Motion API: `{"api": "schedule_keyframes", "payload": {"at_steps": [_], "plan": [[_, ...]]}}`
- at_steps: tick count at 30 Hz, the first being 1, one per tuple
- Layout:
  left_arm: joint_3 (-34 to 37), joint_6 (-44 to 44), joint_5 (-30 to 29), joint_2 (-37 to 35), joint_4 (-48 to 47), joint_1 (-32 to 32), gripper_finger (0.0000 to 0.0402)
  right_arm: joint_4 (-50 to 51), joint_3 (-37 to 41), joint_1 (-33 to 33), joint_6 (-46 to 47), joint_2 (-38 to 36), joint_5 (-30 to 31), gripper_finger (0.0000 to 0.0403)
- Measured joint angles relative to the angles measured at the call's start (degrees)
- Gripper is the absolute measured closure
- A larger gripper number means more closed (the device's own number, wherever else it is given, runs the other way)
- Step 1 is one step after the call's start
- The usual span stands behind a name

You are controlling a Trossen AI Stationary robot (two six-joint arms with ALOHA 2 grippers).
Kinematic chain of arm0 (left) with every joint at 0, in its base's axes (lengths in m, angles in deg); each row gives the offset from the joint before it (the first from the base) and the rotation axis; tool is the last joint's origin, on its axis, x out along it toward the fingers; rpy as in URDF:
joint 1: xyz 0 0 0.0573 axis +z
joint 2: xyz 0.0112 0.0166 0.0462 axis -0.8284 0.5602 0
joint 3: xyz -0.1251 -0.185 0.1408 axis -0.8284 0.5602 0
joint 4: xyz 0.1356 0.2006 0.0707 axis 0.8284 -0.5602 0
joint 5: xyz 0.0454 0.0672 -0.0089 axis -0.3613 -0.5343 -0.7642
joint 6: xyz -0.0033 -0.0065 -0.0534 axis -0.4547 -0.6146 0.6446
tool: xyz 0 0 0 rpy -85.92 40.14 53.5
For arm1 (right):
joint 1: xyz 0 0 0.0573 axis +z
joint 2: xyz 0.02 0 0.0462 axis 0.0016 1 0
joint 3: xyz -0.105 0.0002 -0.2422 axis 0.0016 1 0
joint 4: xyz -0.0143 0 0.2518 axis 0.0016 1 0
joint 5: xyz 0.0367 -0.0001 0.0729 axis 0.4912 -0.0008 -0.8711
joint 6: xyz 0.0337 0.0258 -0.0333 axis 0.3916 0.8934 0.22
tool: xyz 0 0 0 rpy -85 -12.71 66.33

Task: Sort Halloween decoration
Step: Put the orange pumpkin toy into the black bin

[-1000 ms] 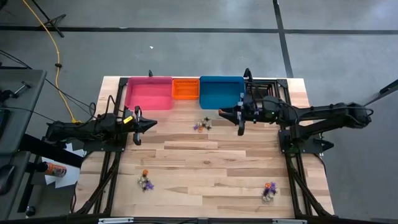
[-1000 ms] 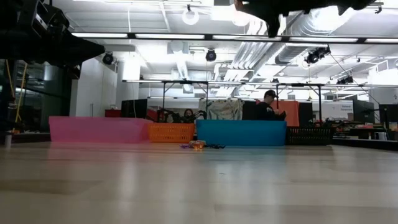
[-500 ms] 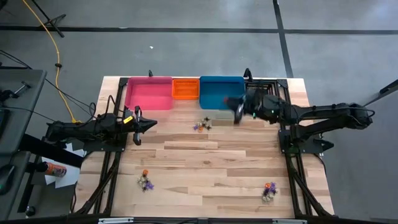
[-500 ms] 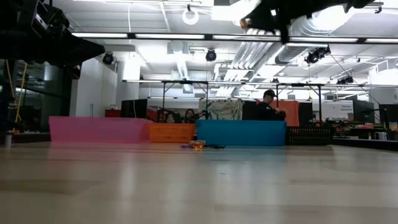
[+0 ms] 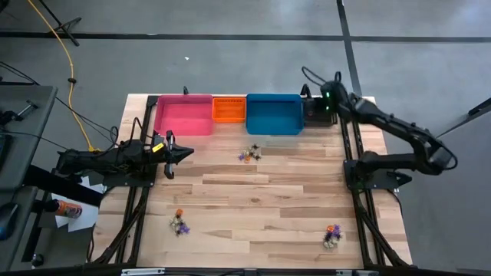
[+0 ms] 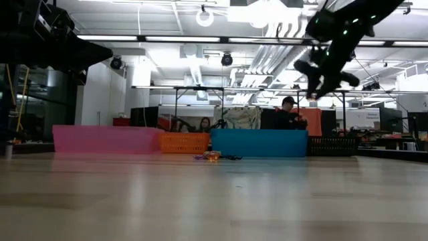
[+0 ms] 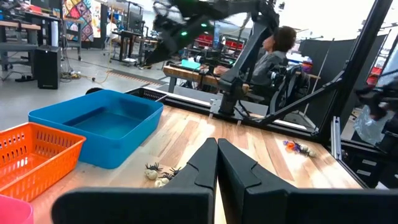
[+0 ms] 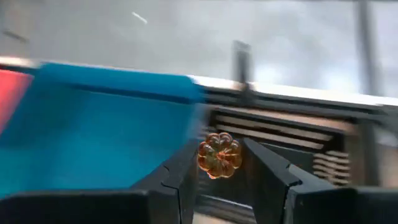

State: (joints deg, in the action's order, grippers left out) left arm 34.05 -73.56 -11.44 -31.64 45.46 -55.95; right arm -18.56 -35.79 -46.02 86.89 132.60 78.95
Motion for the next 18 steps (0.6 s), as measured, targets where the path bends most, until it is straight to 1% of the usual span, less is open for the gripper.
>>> {"api": "schedule_keyframes", "payload": {"at_steps": [5,7,10,14,18], "plan": [[-0.01,0.02,0.00,0.00,0.00,-0.01,0.0401,8.41,-8.94,-7.41,-5.03,11.44,-1.14,0.0288],[0.01,0.02,0.02,0.00,0.00,-0.02,0.0401,11.26,-12.12,-9.07,-5.55,16.42,-1.68,0.0288],[0.01,0.03,0.01,0.00,0.00,0.00,0.0401,14.51,-15.76,-10.96,-5.68,23.27,-4.66,0.0288],[0.00,0.02,0.00,0.00,0.00,-0.01,0.0402,16.89,-17.00,-12.00,-5.48,30.41,-7.53,0.0288],[-0.01,0.02,0.01,0.00,0.00,0.00,0.0402,18.25,-17.00,-12.04,-4.43,35.38,-7.89,0.0288]]}}
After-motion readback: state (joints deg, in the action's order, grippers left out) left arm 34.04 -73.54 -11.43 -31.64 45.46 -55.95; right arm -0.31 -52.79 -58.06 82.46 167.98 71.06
